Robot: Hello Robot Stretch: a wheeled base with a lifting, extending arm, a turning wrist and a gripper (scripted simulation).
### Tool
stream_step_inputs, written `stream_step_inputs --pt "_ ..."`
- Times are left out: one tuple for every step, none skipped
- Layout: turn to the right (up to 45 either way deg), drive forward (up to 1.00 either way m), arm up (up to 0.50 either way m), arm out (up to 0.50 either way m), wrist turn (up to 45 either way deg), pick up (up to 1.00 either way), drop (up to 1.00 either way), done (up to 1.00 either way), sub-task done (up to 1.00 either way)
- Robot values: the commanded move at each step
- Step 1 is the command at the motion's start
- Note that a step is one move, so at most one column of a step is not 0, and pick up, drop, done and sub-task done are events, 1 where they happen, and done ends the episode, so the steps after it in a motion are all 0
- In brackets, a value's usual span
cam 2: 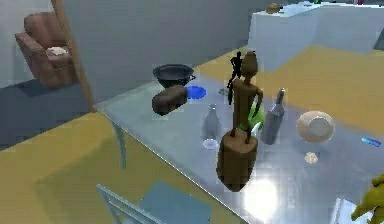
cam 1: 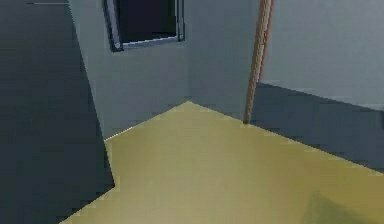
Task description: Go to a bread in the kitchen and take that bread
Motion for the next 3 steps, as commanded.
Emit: stream_step_inputs --pt "36.0 0.0 0.0 0.0 0.0 0.0 0.0 0.0 0.0" --pt "0.0 0.2 0.0 0.0 0.0 0.0 0.0 0.0 0.0" --pt "3.0 0.0 0.0 0.0 0.0 0.0 0.0 0.0 0.0"
